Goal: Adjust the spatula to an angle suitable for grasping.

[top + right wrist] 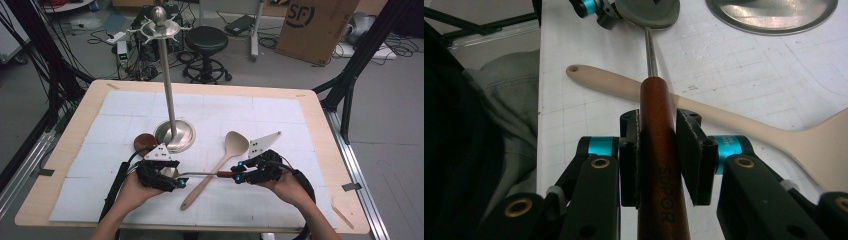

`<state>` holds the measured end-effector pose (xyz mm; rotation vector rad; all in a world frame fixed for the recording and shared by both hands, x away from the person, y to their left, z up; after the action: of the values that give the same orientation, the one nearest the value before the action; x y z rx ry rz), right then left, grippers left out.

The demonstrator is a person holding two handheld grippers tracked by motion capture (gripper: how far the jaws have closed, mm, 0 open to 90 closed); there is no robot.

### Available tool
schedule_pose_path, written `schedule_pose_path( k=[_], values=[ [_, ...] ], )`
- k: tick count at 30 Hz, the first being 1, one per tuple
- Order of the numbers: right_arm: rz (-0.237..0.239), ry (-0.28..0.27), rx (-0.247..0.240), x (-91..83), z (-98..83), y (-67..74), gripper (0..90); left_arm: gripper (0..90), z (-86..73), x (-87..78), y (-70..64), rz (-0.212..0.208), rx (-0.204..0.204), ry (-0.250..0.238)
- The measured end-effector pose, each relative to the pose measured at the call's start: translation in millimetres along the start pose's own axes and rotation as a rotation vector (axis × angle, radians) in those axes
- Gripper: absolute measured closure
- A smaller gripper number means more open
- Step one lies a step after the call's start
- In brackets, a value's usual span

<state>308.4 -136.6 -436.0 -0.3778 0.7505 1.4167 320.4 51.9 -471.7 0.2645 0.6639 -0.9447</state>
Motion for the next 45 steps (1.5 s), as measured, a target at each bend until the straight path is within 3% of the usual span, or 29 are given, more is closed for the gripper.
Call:
schedule_pose_path(
  k=[6, 17, 19, 24, 34, 45],
  values=[
    [-0.004, 0.000, -0.006, 0.0, 5.7, -0.2, 72.7, 40.0, 2.1, 9.8, -1.3, -0.023, -0.009, 0.006],
    [-0.004, 0.006, -0.021, 2.2, 13.4, 1.6, 72.8, 49.5, 7.3, 25.6, -9.9, -0.045, 0.015, 0.040],
    [-0.003, 0.006, -0.021, 2.4, 14.5, 2.5, 72.7, 51.3, 9.3, 27.5, -12.5, -0.065, 0.006, 0.034],
    [0.000, 0.005, -0.026, 2.7, 15.3, 3.6, 72.8, 60.6, 9.1, 30.1, -14.8, -0.077, 0.013, 0.041],
    [0.015, -0.022, 0.020, -1.5, 15.4, 1.9, 71.9, 66.8, 12.4, 29.4, -18.2, -0.079, 0.033, 0.038],
    [-0.002, -0.072, 0.066, -11.6, 10.0, -2.5, 68.3, 70.5, 14.0, 29.2, -23.1, -0.097, 0.055, 0.040]
  ],
)
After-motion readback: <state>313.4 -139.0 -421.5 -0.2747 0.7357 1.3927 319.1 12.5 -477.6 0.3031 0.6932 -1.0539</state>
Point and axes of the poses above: each handheld gripper's, and its own axes: x roughly forward along the jaws, z roughly out of its top, y roughly to its left, the point moved 10 cm from there along x, roughly forward along the jaws, and after that the axes turned 6 degrees about z, right-handed, at the moved point
